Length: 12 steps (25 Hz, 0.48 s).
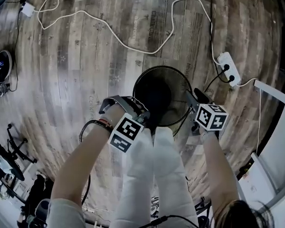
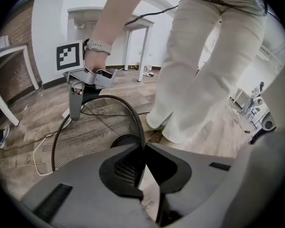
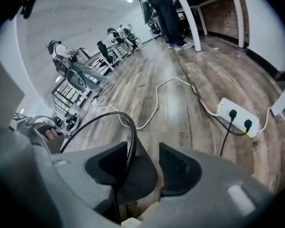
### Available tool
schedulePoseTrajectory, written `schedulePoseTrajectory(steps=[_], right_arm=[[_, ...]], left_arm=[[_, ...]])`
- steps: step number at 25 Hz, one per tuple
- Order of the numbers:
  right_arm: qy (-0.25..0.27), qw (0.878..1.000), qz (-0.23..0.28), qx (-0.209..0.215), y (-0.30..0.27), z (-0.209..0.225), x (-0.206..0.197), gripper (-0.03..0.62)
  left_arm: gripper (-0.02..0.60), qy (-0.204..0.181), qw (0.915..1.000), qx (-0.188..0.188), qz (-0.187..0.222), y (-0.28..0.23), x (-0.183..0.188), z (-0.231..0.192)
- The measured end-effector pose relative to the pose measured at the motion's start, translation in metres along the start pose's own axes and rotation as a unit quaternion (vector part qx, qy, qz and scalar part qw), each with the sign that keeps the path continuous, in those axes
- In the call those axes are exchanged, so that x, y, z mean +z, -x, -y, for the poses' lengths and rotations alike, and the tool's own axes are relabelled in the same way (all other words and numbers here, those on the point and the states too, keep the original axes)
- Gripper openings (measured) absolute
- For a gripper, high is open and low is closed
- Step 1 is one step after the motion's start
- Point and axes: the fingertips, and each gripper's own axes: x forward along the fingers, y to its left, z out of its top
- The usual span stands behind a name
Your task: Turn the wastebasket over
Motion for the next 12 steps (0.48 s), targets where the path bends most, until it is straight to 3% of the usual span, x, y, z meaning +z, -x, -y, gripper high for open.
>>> schedulePoseTrajectory(steps=[3,6,8,12], right_arm=[[0.033,0.999,-0.034,0.016,-0.013,-0.016,-0.014,0.196],[0.068,0.995,-0.07,0.014,-0.024,-0.028,-0.03,0.13],[0.064,0.995,-0.077,0.002,-0.028,-0.03,-0.035,0.056],[0.049,0.995,-0.077,-0.026,-0.027,-0.03,-0.036,0.02]], left_arm=[[0.031,-0.015,0.9997,-0.012,-0.014,-0.006,-0.009,0.015],[0.033,-0.025,0.9992,-0.018,-0.026,-0.013,-0.015,0.029],[0.035,-0.024,0.9992,-0.016,-0.027,-0.016,-0.016,0.034],[0.037,-0.014,0.9995,-0.008,-0.026,-0.02,-0.014,0.038]])
